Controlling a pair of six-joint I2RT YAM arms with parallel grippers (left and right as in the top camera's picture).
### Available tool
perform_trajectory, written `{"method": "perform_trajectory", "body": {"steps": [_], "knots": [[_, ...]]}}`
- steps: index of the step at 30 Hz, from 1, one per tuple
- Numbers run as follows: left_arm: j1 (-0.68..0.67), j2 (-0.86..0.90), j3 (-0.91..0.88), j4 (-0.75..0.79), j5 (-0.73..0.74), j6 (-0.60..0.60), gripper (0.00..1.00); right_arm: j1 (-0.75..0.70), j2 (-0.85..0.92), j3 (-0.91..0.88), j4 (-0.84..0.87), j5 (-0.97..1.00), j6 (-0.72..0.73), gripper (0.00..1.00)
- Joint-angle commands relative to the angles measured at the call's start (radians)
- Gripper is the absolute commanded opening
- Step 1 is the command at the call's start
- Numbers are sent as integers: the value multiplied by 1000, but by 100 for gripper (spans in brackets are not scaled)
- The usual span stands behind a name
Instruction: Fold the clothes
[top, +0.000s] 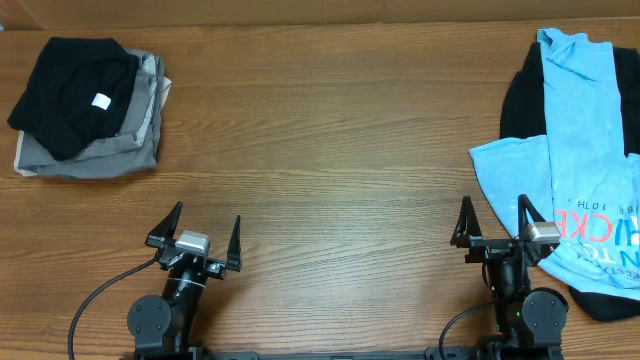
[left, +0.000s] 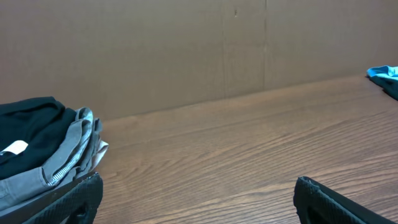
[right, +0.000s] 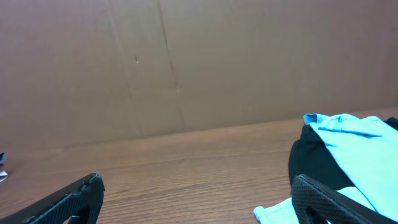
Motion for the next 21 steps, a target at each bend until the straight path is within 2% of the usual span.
{"method": "perform_trajectory", "body": {"steps": [1, 9, 16, 21], "knots": [[3, -11, -3, 13, -24, 3, 100, -3, -8, -10, 9, 10, 0, 100], [3, -11, -3, 66, -32, 1, 100, -3, -8, -10, 39, 9, -1, 100], [3, -11, -3, 63, -81, -106, 100, -3, -8, 16, 32, -52, -2, 100], [3, -11, -3, 63, -88, -114, 100, -3, -8, 54, 24, -59, -5, 100]]}}
